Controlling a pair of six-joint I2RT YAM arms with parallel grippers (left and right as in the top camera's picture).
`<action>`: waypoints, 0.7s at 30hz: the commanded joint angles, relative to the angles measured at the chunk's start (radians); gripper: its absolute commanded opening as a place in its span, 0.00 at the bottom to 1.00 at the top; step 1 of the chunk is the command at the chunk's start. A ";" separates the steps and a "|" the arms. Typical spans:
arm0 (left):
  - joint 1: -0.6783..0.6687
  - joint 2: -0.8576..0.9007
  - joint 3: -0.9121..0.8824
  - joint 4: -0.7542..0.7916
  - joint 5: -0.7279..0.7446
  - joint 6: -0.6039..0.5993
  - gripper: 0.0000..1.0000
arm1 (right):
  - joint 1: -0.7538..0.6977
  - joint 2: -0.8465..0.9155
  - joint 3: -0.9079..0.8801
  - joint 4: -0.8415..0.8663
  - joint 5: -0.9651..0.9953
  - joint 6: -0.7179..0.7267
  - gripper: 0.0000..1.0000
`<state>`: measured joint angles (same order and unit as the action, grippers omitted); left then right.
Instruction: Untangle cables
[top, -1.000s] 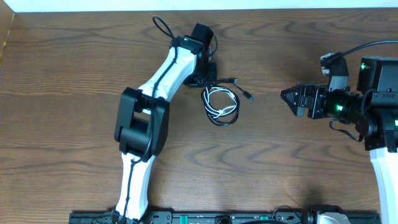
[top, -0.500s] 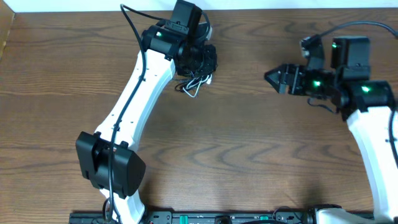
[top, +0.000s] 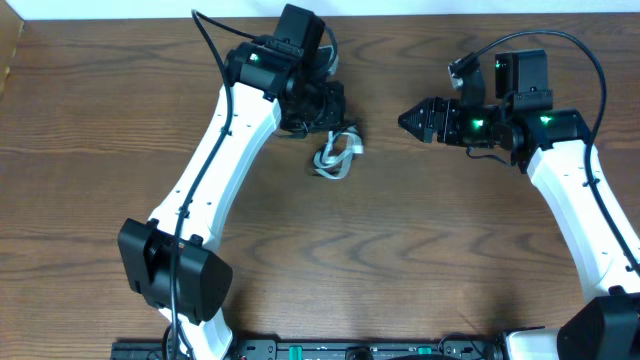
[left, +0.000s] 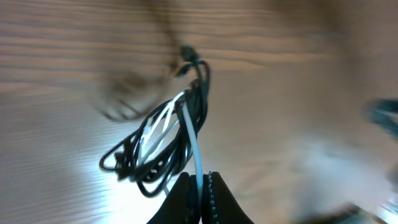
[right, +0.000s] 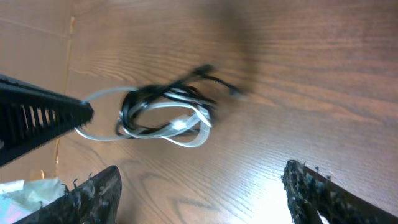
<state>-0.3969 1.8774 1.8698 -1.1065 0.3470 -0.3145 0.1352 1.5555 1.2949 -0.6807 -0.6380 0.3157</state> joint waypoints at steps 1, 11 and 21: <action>0.008 -0.009 0.000 -0.026 -0.337 -0.016 0.08 | -0.001 0.000 0.018 -0.029 0.057 0.014 0.80; -0.093 0.026 -0.020 -0.028 -0.407 -0.135 0.08 | -0.084 0.000 0.018 -0.100 0.161 0.013 0.82; -0.311 0.216 -0.061 0.097 -0.245 -0.166 0.47 | -0.310 -0.005 0.018 -0.166 0.108 -0.027 0.88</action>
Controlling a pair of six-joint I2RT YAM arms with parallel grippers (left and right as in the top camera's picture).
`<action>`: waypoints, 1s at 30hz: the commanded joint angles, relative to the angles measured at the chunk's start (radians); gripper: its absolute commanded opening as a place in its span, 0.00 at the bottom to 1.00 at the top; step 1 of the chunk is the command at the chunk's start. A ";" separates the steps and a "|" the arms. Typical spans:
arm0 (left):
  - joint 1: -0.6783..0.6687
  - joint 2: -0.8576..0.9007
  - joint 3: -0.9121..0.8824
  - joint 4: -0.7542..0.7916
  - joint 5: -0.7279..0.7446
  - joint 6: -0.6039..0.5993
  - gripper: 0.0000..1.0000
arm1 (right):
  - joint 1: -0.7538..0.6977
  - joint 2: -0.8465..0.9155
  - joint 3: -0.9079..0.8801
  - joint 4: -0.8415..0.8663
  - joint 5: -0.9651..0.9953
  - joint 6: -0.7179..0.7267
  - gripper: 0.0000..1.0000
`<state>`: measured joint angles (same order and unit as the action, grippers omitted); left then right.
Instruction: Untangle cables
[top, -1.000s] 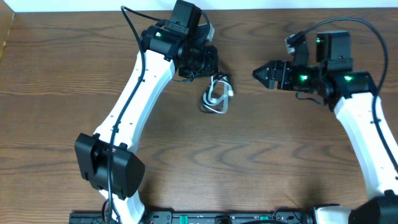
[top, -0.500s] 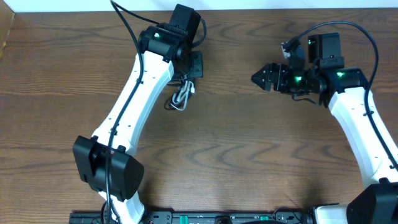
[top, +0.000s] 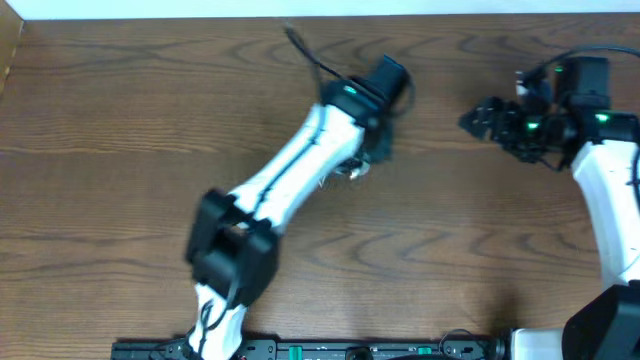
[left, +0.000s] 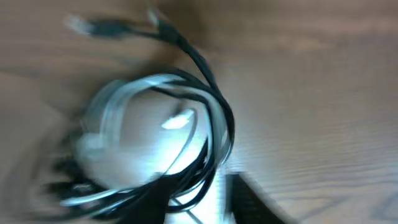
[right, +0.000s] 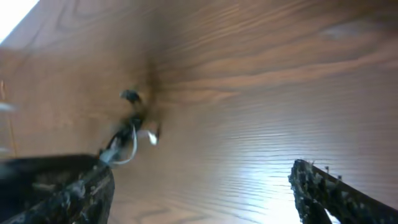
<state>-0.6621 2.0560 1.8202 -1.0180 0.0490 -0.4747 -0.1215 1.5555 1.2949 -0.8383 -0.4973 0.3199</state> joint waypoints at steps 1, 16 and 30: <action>-0.062 0.040 -0.012 0.018 0.053 0.019 0.53 | -0.072 -0.005 0.018 -0.013 -0.037 -0.037 0.89; 0.018 -0.066 -0.001 -0.084 0.056 0.125 0.44 | -0.138 -0.005 0.018 -0.047 -0.048 -0.093 0.90; 0.019 -0.031 -0.313 0.245 0.186 0.219 0.39 | -0.138 -0.005 0.018 -0.091 -0.048 -0.116 0.89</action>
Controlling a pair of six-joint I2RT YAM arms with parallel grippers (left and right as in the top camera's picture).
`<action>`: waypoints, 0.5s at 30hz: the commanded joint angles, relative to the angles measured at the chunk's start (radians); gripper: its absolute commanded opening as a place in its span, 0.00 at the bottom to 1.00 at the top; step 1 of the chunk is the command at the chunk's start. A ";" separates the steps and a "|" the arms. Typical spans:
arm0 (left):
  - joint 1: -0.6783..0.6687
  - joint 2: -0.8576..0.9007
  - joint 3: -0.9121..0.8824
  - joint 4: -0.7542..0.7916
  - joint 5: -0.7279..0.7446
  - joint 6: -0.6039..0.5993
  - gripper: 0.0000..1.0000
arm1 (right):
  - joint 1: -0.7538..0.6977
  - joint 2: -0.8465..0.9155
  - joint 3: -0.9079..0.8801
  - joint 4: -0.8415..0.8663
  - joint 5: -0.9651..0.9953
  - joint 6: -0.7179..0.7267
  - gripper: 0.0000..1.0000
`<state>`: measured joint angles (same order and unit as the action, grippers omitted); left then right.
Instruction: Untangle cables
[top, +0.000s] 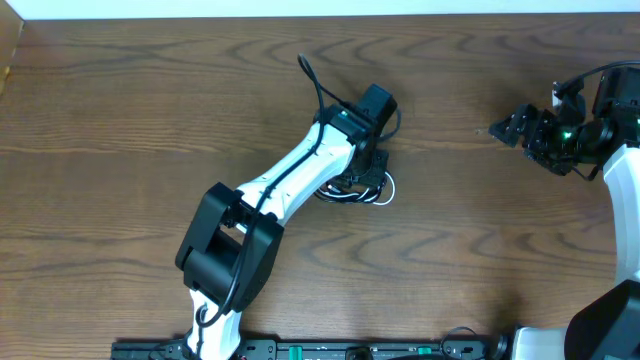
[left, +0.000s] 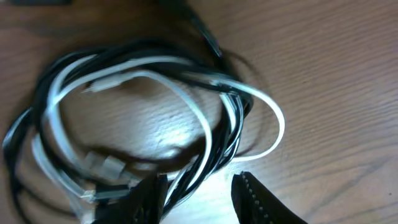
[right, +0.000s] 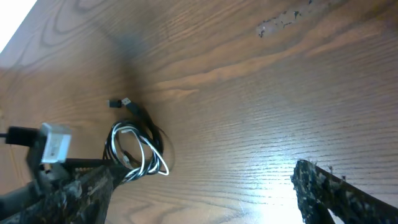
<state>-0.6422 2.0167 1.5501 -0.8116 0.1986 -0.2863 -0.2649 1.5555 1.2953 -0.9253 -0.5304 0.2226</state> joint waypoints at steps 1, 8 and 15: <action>0.000 0.008 -0.060 0.060 0.037 0.031 0.39 | 0.005 -0.005 0.018 -0.006 -0.014 -0.019 0.89; -0.005 0.009 -0.122 0.169 -0.045 0.009 0.31 | 0.005 -0.005 0.018 -0.011 -0.014 -0.019 0.88; -0.010 0.025 -0.124 0.177 -0.077 -0.018 0.31 | 0.005 -0.005 0.018 -0.012 -0.014 -0.019 0.89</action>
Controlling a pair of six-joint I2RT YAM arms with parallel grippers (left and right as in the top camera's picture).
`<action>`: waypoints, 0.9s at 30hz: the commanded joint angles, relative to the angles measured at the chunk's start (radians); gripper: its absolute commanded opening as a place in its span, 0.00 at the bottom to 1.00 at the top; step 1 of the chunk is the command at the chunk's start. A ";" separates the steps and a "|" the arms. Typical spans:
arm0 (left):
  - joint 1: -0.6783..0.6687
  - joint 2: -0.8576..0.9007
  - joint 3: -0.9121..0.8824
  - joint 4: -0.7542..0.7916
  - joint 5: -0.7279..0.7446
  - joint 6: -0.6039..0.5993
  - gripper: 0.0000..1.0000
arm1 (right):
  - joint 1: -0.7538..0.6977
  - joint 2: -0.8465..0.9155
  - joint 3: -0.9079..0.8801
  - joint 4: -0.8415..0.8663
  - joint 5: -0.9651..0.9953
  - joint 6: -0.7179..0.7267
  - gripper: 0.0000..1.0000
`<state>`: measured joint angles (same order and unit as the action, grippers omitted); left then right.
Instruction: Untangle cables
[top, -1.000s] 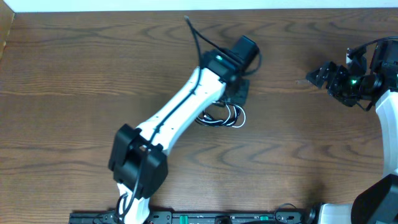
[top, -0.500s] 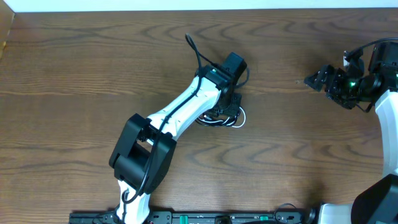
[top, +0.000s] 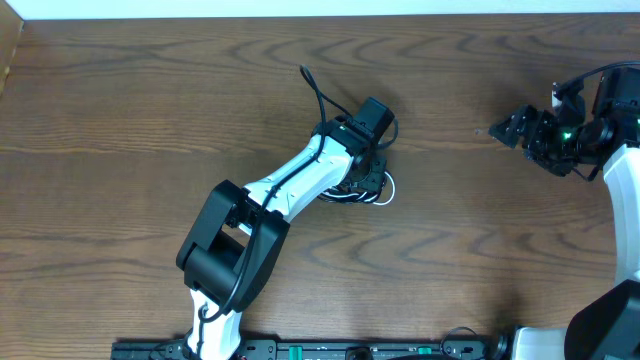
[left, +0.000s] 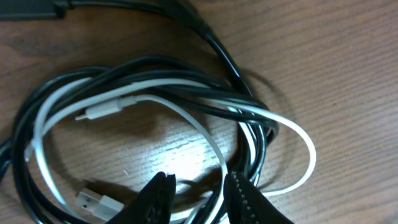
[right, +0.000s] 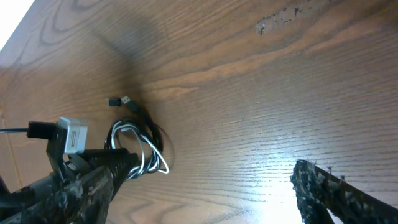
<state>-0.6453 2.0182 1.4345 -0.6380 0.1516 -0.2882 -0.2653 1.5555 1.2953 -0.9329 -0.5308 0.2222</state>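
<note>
A tangled bundle of black and white cables (top: 378, 190) lies on the wooden table near its middle. The left wrist view shows its loops (left: 186, 79) close up, with a white USB plug (left: 94, 202) at the lower left. My left gripper (left: 196, 194) is down on the bundle, open by a narrow gap, with black and white strands running between its fingers. Seen from overhead, the left gripper (top: 363, 178) covers part of the coil. My right gripper (top: 498, 128) hovers wide open at the far right, away from the cables (right: 142, 148).
The wooden table (top: 120, 120) spreads around the bundle. A black cable end with plugs (right: 119, 101) trails from the coil toward the back. The left arm's own black lead (top: 318, 95) arches over the table behind the bundle.
My left gripper has sunk a little closer onto the bundle and its fingers have drawn nearer each other around the strands. The right arm has not moved.
First my left gripper was shut on a white strand, the bundle hanging at the back centre-left with the right gripper open close by. Then the left arm was farther right, the right arm withdrawn. Later the bundle lay mid-table under the open left gripper, which now straddles strands.
</note>
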 joint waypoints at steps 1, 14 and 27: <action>-0.008 0.029 -0.008 0.006 -0.029 -0.022 0.31 | 0.005 -0.005 0.018 -0.005 -0.014 -0.018 0.89; -0.032 0.086 -0.009 0.048 -0.041 -0.027 0.24 | 0.018 -0.005 0.018 -0.016 -0.014 -0.022 0.88; -0.023 0.061 0.008 0.001 -0.078 -0.031 0.07 | 0.090 -0.005 0.018 -0.011 -0.014 -0.021 0.88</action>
<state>-0.6815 2.0876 1.4345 -0.5983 0.0975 -0.3176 -0.1928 1.5555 1.2953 -0.9470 -0.5308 0.2180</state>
